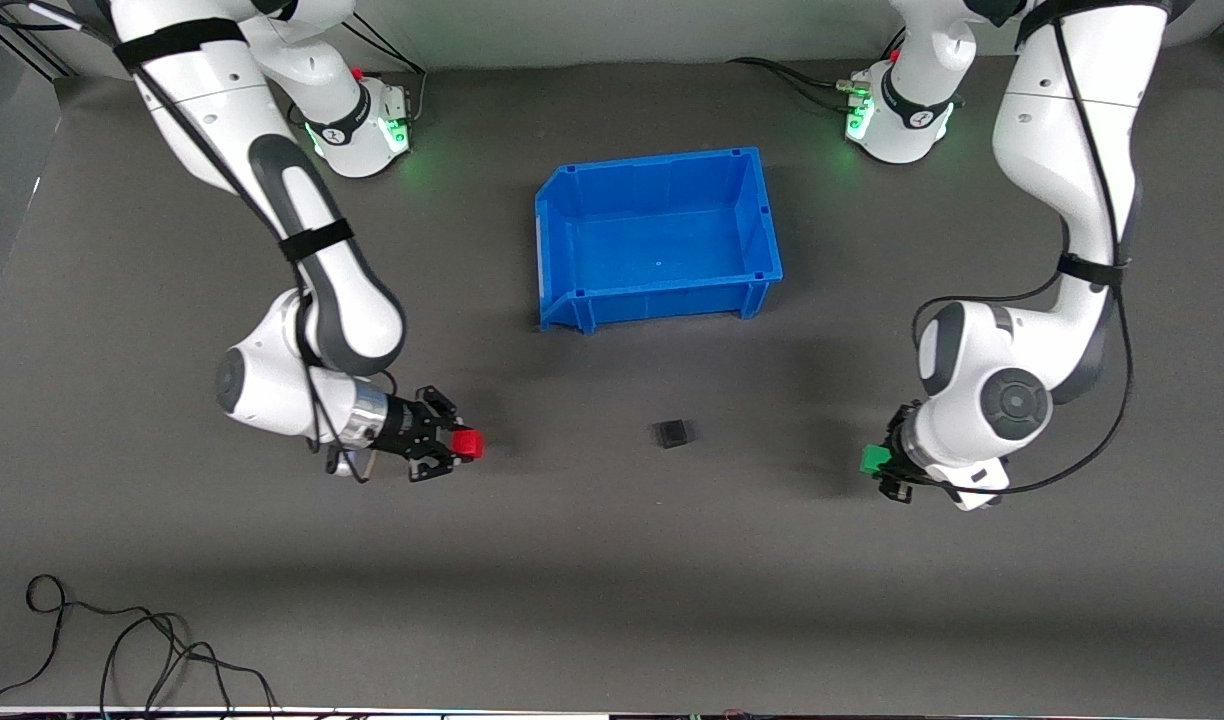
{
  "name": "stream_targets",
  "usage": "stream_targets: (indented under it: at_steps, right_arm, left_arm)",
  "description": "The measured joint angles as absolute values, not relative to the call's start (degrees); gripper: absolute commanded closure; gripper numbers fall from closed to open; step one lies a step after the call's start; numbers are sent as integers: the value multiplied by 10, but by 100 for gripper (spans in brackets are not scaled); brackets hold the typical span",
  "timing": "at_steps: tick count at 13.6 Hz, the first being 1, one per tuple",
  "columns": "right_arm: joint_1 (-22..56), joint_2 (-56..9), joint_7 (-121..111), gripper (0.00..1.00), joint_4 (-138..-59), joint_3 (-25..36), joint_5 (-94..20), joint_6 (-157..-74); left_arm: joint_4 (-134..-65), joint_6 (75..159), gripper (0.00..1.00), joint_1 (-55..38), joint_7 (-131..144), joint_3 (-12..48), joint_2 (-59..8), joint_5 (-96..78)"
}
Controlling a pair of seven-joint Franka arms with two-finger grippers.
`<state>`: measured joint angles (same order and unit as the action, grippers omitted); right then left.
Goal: Attach green and red cubes to black cube
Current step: 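Carry the red cube and green cube toward the black cube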
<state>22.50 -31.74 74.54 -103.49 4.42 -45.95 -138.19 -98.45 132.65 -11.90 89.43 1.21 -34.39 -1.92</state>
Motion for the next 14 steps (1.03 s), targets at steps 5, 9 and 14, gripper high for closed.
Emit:
stream_targets:
  at_steps: [5,9,14]
  right_arm:
    - [319,-353,839,78,-1005,44,-460,-1445]
    - [355,-421,851,77,-921,44,-457,-1450]
    - [376,-491,851,77,-840,44,-451,-1450]
  left_arm:
    - [-978,1342,100,-187,1086,18,-357,-24]
    - [-947,1349,100,-193,1129,44,-388,-71]
    - [-932,1379,100,-226,1181,59,-418,-121]
